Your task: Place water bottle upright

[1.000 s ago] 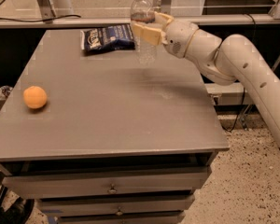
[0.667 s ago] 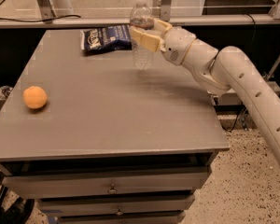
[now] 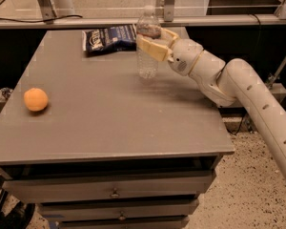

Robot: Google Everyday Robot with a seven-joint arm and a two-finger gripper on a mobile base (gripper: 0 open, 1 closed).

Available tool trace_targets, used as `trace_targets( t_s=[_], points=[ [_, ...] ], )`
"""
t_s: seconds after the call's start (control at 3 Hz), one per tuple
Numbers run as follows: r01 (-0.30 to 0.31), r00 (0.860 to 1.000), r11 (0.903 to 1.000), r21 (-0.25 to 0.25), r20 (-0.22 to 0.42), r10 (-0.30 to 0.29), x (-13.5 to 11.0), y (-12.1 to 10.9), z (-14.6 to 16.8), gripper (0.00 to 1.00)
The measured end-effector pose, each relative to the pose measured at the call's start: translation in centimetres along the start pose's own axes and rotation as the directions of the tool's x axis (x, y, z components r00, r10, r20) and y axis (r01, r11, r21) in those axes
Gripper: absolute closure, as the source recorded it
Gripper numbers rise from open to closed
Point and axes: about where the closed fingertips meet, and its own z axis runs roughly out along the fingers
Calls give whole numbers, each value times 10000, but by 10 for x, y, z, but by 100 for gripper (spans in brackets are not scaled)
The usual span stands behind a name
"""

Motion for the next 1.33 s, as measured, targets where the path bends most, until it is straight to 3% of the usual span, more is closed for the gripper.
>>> trace_targets(
  t_s=[1.0,1.33],
  points=[
    [-361,9991,9976,-591,-257,346,18,9,-21,100],
    [-320,9989,9972,-670,-377,295,22,12,-27,81]
  ],
)
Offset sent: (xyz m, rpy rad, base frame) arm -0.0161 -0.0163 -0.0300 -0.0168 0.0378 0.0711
